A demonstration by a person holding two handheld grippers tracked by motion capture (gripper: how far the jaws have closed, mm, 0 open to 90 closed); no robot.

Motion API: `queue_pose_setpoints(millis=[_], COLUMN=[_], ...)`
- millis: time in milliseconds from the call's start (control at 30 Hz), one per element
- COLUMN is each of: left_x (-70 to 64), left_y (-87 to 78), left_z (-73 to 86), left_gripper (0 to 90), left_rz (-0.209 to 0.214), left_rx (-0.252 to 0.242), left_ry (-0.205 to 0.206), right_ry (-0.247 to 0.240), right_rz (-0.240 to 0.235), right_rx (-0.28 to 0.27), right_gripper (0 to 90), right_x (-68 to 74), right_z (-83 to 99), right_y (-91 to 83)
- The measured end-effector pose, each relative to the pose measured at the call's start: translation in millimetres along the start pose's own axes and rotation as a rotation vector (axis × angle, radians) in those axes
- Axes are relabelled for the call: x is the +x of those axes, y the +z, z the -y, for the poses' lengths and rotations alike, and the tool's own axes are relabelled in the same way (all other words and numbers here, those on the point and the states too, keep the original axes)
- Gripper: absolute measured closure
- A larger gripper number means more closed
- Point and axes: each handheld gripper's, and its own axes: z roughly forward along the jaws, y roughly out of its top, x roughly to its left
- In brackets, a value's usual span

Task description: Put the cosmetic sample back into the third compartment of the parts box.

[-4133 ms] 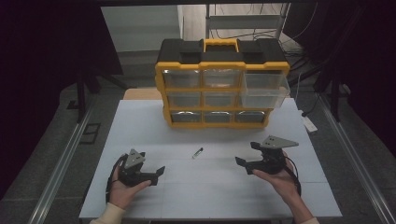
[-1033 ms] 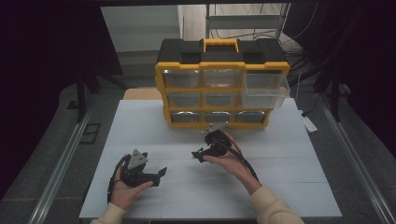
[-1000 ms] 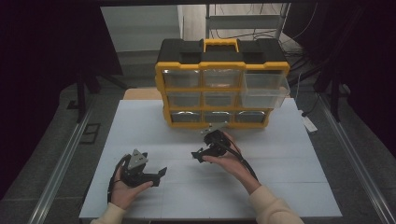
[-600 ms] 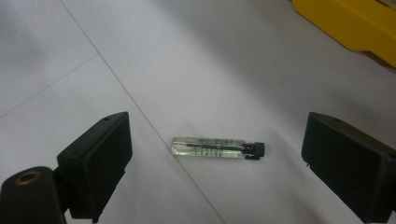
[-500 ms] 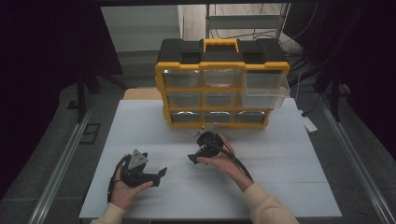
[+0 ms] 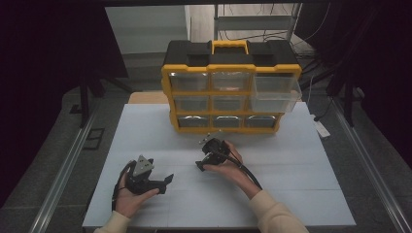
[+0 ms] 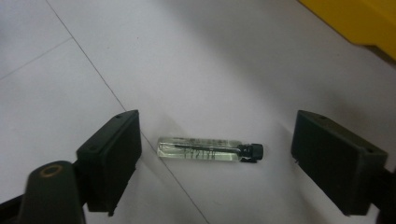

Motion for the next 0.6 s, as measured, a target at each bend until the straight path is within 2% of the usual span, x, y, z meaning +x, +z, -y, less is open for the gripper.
queue_pose_setpoints(millis=[300, 433, 600], left_x=[-0.1, 0.6, 0.8], left_y=[-0.2, 0.0, 0.1], left_z=[0.2, 0.5, 0.9], left_gripper=[7.3, 7.3, 7.3], left_rz=[-0.003, -0.006, -0.008], left_rx=[-0.001, 0.002, -0.001], left_ry=[0.005, 0.003, -0.001], right_ry=[0.008, 0.009, 0.017], right_rz=[0.008, 0.008, 0.016], right_rx=[0.004, 0.008, 0.008], right_gripper=[29.8, 39.6, 40.3], right_x=[1.6, 2.2, 4.1], right_z=[0.6, 0.6, 0.5], right_y=[0.3, -2.2, -2.6])
